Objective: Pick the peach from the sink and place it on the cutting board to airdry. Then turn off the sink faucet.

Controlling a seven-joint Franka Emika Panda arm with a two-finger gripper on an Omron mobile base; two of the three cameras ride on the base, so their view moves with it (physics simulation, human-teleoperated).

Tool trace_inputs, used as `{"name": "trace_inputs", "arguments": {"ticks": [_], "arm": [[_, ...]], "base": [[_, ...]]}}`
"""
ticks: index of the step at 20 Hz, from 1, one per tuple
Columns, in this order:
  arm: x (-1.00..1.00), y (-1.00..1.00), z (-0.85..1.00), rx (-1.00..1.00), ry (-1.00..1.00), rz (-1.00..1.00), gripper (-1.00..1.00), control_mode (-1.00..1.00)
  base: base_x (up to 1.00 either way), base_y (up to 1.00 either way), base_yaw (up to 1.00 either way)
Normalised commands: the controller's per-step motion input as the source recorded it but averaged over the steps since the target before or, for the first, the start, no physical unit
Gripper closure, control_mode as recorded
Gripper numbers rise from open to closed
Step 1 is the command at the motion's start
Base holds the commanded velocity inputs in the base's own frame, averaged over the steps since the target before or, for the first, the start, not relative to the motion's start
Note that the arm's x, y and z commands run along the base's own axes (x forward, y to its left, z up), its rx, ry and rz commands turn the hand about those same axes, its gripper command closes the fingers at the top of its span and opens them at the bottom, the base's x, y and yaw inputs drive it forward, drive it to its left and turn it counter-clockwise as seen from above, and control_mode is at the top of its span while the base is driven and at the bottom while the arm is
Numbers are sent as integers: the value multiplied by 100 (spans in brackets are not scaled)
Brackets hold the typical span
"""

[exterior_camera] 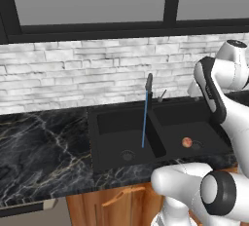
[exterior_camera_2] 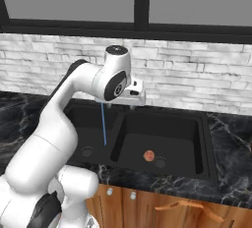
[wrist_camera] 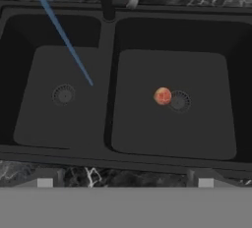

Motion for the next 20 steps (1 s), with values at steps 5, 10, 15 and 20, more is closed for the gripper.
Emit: {"name": "trace_inputs", "arguments": {"ticks": [5,10,15,20], "arm": [[16,-43,-46,-3,0,0,-100,-100],[21,-26,-51,-7,1,0,-100,-100],[13,0,-62,-10,0,-1,-100,-100],[-4,0,-27,-1,0,-1,-100,-100]], "base": [[0,0,0],[0,0,0],[0,0,0],[0,0,0]]}}
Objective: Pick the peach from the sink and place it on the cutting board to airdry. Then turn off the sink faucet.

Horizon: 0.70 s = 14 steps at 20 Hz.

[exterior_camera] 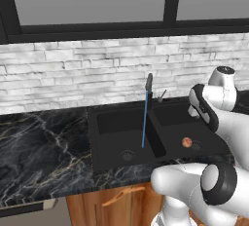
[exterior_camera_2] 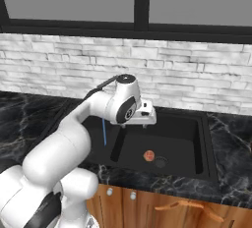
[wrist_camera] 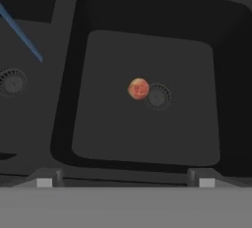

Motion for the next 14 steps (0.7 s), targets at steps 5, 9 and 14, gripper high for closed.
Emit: {"name": "trace_inputs", "arguments": {"ticks": [5,9,14], "arm": [[11,-2,-8,3,-1,-3,-100,-100],[40,-8,-16,5,1,-9,-100,-100],[30,-18,-18,10,4,-10,-100,-100]], "base": [[0,0,0],[0,0,0],[0,0,0]]}}
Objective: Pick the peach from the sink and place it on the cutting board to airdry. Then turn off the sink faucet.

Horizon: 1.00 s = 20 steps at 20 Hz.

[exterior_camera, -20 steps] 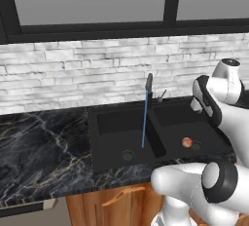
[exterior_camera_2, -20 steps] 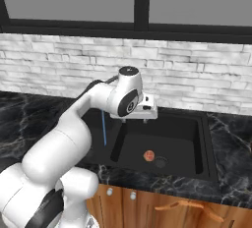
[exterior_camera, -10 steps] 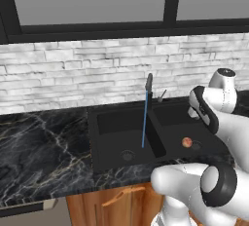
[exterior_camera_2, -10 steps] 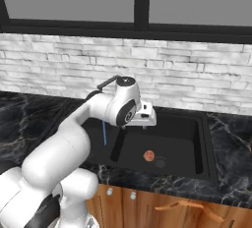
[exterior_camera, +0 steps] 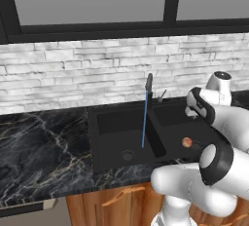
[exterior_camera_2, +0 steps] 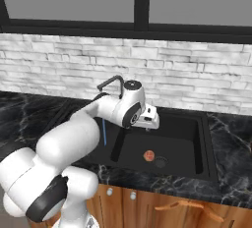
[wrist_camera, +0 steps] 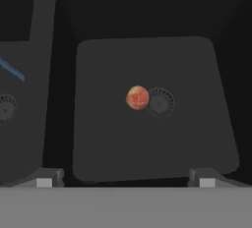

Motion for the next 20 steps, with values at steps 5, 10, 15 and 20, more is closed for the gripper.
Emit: {"name": "trace_inputs", "arguments": {"ticks": [5,10,15,20], "arm": [[27,-13,-36,7,4,-7,-100,-100],[25,-15,-38,0,2,-7,-100,-100],[22,-6,-29,0,1,-6,-100,-100],[19,0,-33,2,1,-4,-100,-100]], "base": [[0,0,0],[0,0,0],[0,0,0],[0,0,0]]}}
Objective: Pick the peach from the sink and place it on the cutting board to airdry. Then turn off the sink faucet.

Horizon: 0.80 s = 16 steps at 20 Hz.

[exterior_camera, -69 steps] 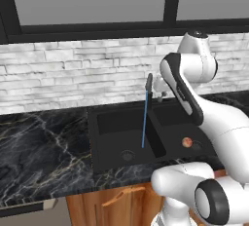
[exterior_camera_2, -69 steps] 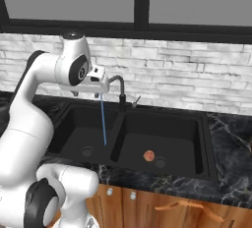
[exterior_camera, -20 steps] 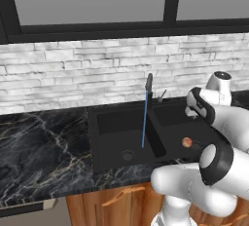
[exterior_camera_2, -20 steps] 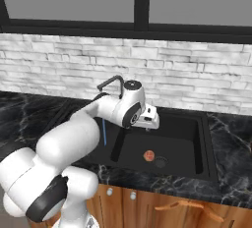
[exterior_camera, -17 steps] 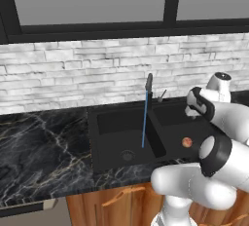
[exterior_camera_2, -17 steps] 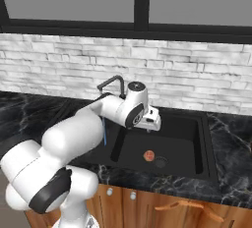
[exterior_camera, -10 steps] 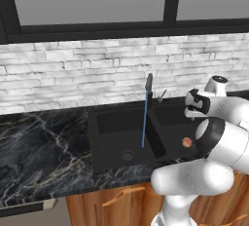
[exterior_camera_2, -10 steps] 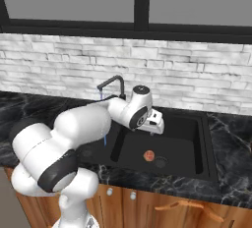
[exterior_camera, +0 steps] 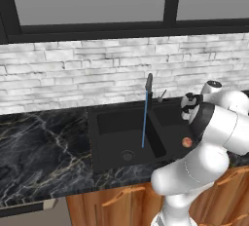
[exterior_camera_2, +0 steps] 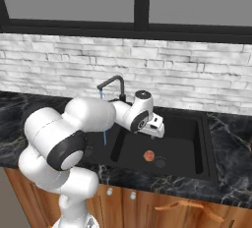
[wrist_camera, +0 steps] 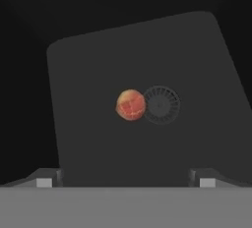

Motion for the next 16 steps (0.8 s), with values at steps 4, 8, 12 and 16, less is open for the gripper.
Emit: {"name": "trace_inputs", "arguments": {"ticks": [4,8,12,16], "arm": [[15,-5,-34,5,2,-3,-100,-100],[13,-7,-30,5,2,-3,-100,-100],[11,-6,-25,5,2,-3,-100,-100],[17,-1,-27,3,5,-3,-100,-100]], "base": [[0,0,0],[0,0,0],[0,0,0],[0,0,0]]}}
